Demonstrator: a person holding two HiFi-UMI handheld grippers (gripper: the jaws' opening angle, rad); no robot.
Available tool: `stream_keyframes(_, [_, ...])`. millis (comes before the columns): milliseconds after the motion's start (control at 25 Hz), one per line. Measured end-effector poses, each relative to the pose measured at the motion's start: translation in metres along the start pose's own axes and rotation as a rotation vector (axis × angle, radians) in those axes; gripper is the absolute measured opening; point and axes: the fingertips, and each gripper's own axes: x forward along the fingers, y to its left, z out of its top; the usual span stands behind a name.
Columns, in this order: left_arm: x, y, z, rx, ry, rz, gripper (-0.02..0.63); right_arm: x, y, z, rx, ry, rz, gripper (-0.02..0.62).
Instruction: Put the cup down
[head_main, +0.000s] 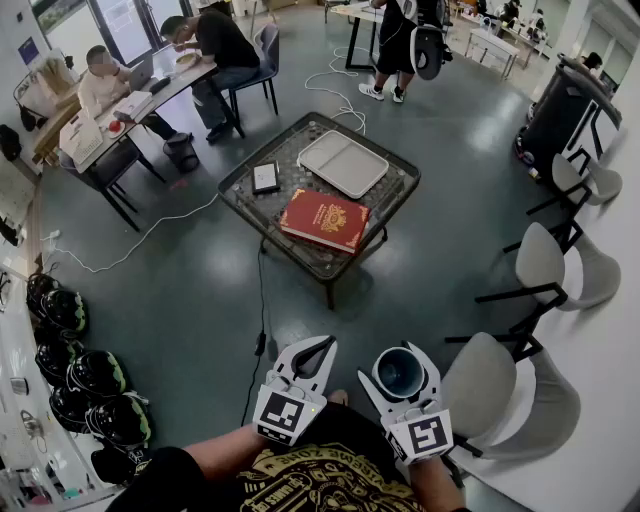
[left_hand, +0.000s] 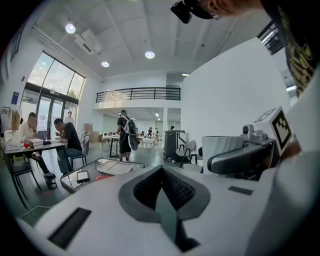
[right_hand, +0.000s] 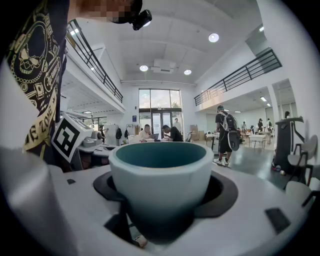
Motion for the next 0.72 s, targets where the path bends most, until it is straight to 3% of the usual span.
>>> stream_keyframes(720, [-0.0015,0.0005,-0.0007,-0.008,0.000,-0.004,0.003,-0.0001,0.0011,0.0025,0.028,-0.009,0.003,0.371])
